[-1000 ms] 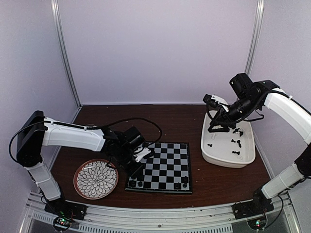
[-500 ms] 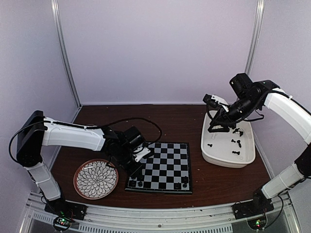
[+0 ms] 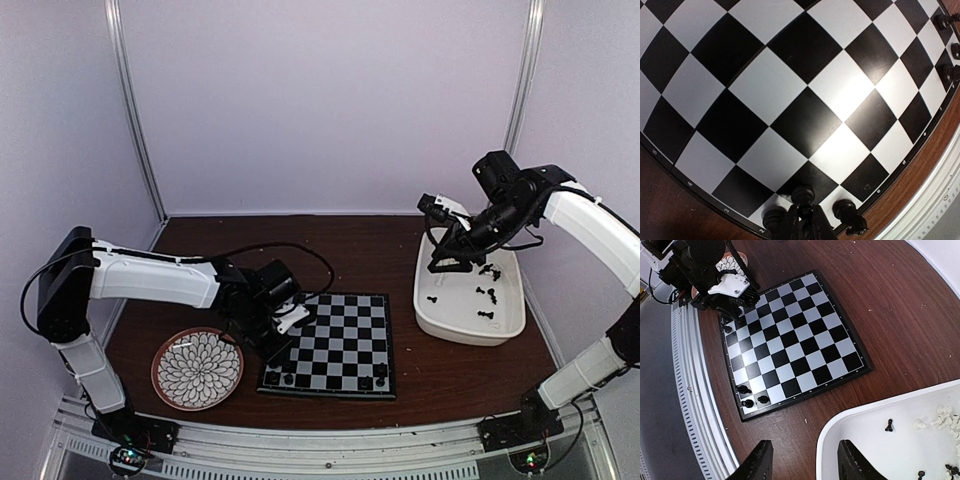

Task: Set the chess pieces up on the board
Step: Place the pawn at g7.

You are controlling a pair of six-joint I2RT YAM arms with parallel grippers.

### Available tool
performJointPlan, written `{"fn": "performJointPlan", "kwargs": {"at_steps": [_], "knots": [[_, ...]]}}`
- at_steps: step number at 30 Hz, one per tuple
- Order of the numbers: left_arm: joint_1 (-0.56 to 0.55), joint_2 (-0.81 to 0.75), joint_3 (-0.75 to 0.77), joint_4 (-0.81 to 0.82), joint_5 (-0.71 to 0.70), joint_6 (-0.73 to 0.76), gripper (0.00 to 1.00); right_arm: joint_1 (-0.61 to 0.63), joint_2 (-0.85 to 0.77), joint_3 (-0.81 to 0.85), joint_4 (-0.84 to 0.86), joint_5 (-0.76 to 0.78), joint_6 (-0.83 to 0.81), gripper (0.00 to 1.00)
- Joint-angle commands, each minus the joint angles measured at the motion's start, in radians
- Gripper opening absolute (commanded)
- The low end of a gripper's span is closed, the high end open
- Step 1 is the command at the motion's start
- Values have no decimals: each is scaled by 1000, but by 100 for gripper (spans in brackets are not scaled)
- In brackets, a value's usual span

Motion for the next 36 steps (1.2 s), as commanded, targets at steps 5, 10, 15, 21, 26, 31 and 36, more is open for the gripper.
{"fn": "performJointPlan", "kwargs": {"at_steps": [5, 10, 15, 21, 26, 31, 36], "knots": [[7, 18, 31, -3, 18, 14, 12, -5, 7, 24, -9, -16, -2, 48], [6, 19, 32, 7, 34, 11, 12, -5, 8, 22, -9, -16, -2, 48], [5, 29, 37, 8, 44, 11, 12, -5, 7, 22, -9, -14, -2, 48], [5, 18, 39, 2, 38, 10, 25, -5, 4, 20, -9, -13, -2, 48], [6, -14, 41, -10, 26, 6, 39, -5, 4, 19, -9, -14, -2, 48], [5, -24, 55, -8, 49, 5, 43, -5, 5, 19, -9, -16, -2, 48], [6, -24, 66, 4, 68, 3, 41, -5, 1, 16, -9, -13, -2, 48]]}}
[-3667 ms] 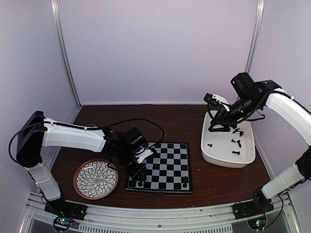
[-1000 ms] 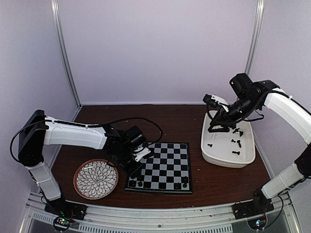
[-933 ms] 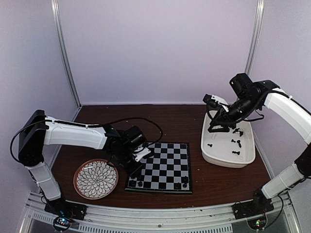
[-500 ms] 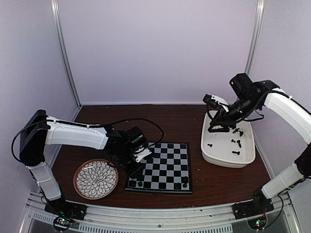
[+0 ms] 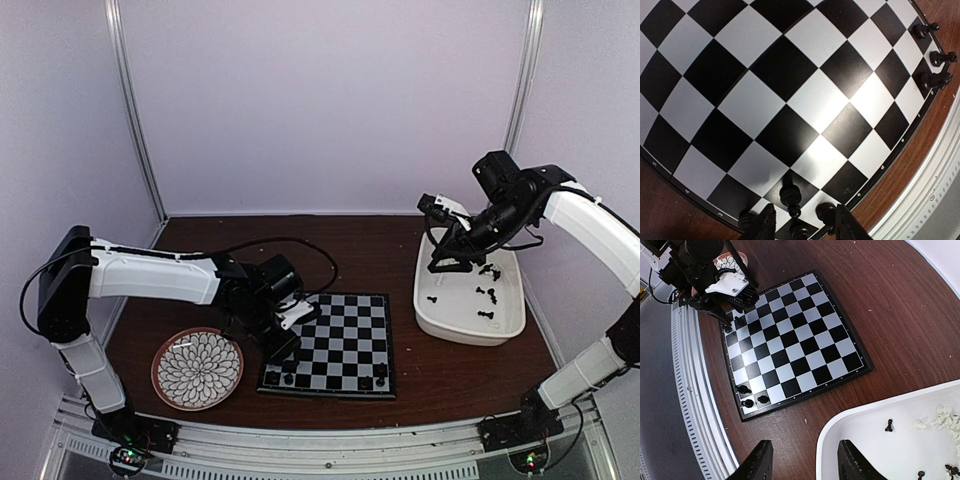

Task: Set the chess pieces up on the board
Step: Place the pawn at g7, then pick up the bishop from h7.

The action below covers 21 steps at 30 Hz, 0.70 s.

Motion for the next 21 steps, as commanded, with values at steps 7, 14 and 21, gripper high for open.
{"fn": "performJointPlan", "kwargs": {"at_steps": [7, 14, 21], "knots": [[12, -81, 49, -29, -154, -31, 47, -5, -7, 12, -8, -12, -1, 48], [63, -67, 38, -102, -157, -95, 51, -5, -7, 10, -7, -14, -1, 48], [64, -18, 26, -99, -61, -92, 55, -5, -10, 5, -6, -14, -1, 48]]}}
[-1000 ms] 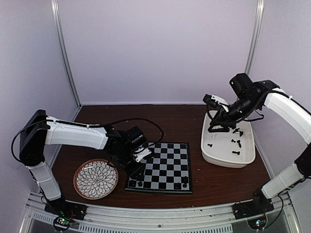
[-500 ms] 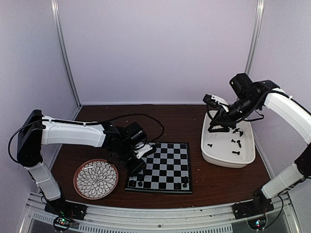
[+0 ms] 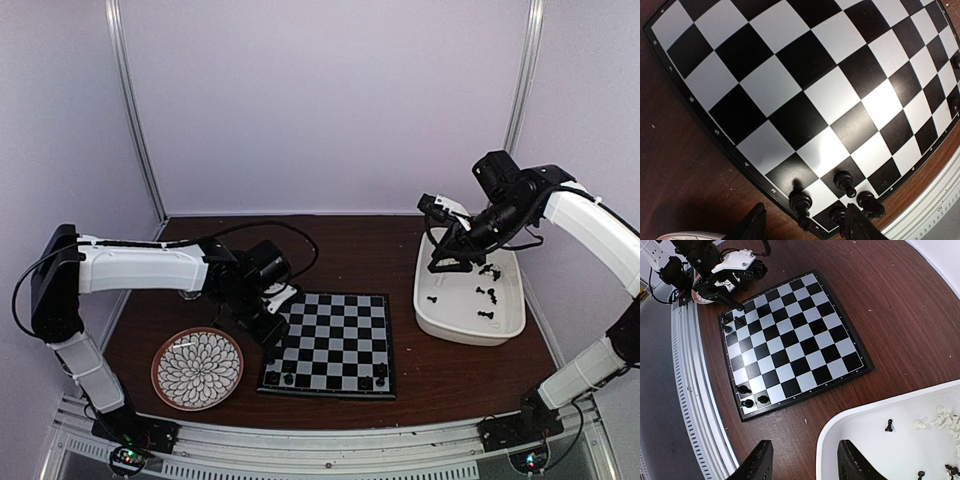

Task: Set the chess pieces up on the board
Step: Pick up the bishop from h7.

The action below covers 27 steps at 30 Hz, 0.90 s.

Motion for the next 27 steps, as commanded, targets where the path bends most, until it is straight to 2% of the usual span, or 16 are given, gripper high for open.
{"fn": "performJointPlan", "kwargs": {"at_steps": [1, 17, 27], "knots": [[0, 34, -4, -4, 58, -8, 55, -5, -10, 4, -5, -14, -1, 48], [-1, 88, -27, 17, 139, -5, 55, -5, 4, 12, -8, -18, -4, 48], [-1, 79, -30, 34, 175, -11, 51, -5, 12, 20, -12, -25, -4, 48]]}}
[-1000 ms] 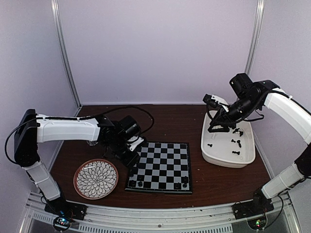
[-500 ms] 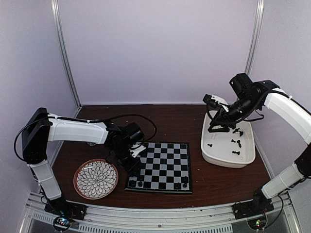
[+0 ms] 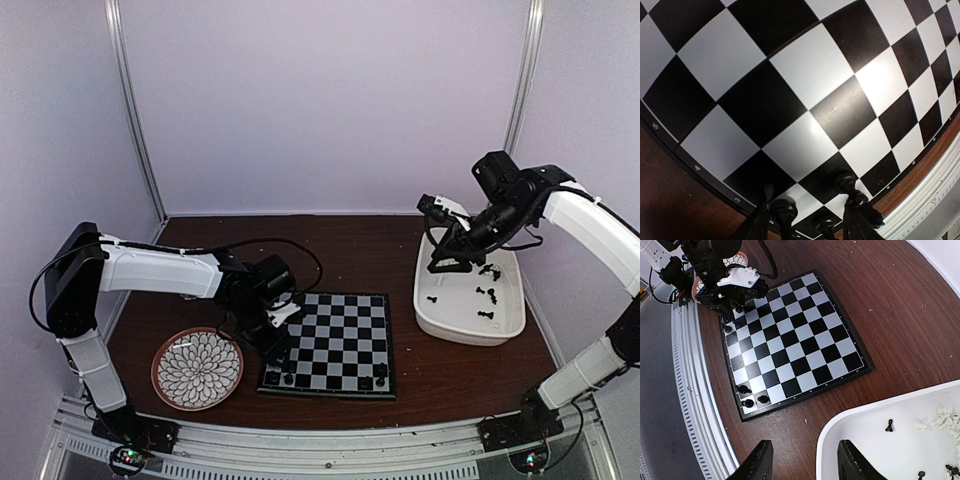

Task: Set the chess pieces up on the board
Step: Pick up the bishop from h7.

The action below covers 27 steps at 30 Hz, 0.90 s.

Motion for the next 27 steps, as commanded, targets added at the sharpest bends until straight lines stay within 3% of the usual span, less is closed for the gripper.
{"fn": "performJointPlan", "kwargs": {"at_steps": [1, 14, 22, 27], "knots": [[0, -5, -10, 32, 50, -6, 50, -5, 10, 20, -12, -24, -3, 48], [0, -13, -2, 21, 25, -1, 45, -5, 15, 26, -15, -28, -3, 47], [8, -138, 48, 13, -81, 16, 45, -4, 8, 22, -14, -22, -3, 47], [7, -175, 38, 0, -108, 14, 36, -4, 2, 18, -9, -16, -3, 47]]}}
